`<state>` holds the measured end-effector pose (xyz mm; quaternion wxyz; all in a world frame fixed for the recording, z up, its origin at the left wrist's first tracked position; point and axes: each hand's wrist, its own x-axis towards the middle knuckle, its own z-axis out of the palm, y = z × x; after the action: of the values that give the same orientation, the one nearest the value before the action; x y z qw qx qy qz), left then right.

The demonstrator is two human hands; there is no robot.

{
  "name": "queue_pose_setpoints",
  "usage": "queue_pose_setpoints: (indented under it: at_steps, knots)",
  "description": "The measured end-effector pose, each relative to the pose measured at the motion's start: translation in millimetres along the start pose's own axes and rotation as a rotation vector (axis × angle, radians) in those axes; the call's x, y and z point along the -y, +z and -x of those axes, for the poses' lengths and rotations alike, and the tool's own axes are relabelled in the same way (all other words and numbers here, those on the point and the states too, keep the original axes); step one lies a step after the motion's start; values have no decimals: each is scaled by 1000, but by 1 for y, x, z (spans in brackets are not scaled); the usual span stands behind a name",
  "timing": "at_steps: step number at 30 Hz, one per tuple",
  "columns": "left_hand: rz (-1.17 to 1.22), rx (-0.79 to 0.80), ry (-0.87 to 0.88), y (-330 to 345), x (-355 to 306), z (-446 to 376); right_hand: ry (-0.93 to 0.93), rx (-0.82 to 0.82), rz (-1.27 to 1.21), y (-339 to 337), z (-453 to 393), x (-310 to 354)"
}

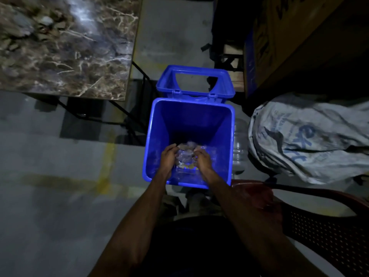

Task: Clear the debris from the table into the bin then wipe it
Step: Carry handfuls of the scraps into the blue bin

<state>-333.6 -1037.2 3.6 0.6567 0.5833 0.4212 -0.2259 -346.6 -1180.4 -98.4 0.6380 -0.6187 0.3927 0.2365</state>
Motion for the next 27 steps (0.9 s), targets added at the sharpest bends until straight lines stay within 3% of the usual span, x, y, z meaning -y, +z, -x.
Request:
queue_pose_setpoints:
  at_steps: [9, 20, 27]
  knots:
    - [96, 5, 92, -84, 4, 26, -95, 161, 96, 82, 113, 44]
    - [176, -42, 225, -308, 3, 51, -245, 305, 283, 263, 211, 5]
    - [430, -195, 279, -411, 2, 53, -435, 449, 522, 366, 249, -4]
